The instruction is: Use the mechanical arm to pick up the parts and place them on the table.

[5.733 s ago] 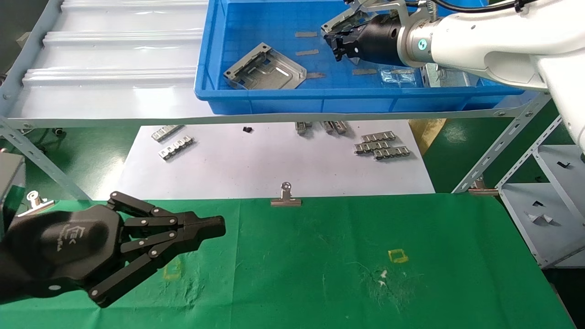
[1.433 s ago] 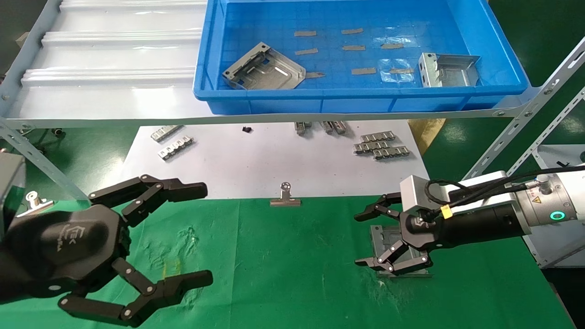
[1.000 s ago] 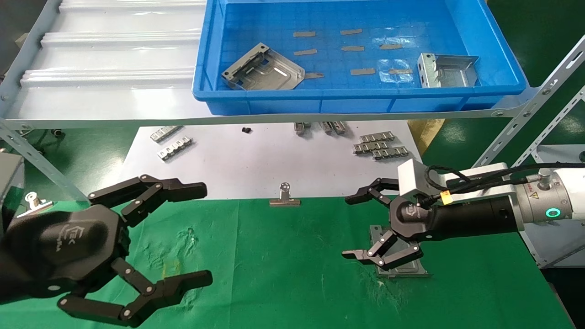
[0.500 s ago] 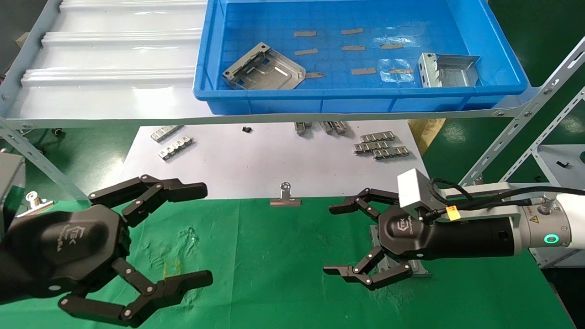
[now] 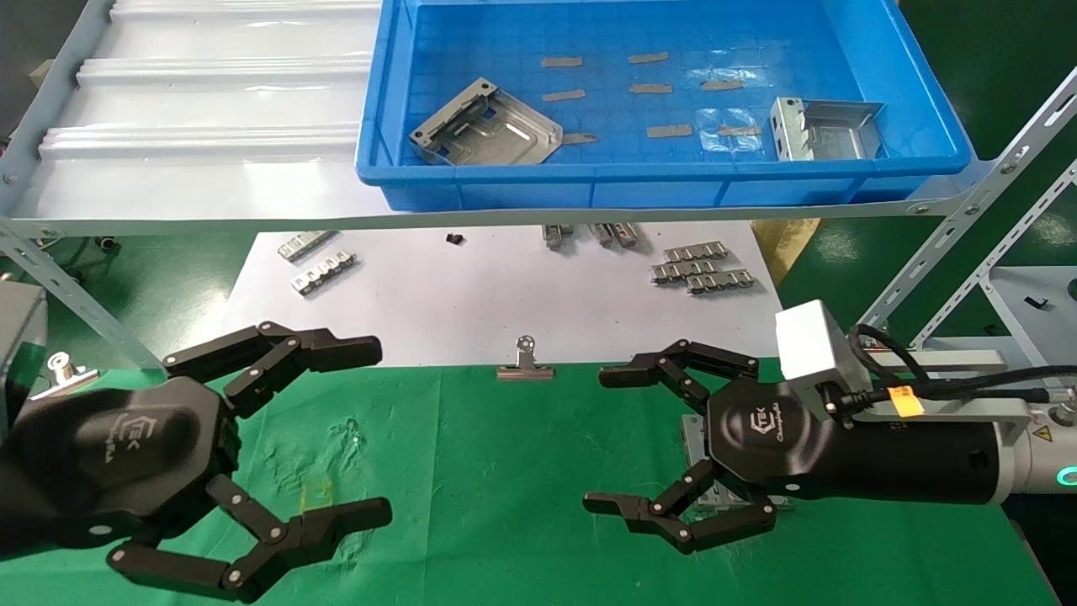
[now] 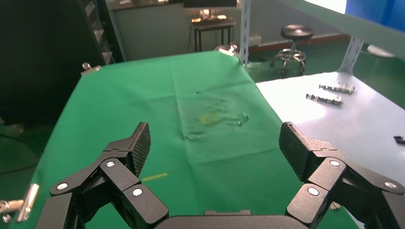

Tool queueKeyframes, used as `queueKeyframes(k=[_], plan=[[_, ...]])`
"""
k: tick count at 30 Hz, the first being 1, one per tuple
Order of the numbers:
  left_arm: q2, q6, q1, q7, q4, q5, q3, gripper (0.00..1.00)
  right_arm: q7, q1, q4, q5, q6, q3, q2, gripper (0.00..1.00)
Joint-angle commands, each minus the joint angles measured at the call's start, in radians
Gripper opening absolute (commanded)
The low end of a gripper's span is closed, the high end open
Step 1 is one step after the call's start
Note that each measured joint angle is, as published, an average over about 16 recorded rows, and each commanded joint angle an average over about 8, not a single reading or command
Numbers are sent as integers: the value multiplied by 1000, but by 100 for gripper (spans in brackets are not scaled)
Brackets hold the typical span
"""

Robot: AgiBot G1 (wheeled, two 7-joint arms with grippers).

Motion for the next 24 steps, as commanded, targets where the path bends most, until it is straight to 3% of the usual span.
queueKeyframes(k=[1, 24], plan=[[0, 0, 0, 0, 0, 0, 0, 100, 20, -24, 36, 8, 4, 32, 13, 100], [0, 0, 0, 0, 0, 0, 0, 100, 245, -297, 442, 103, 46, 388, 154, 100]])
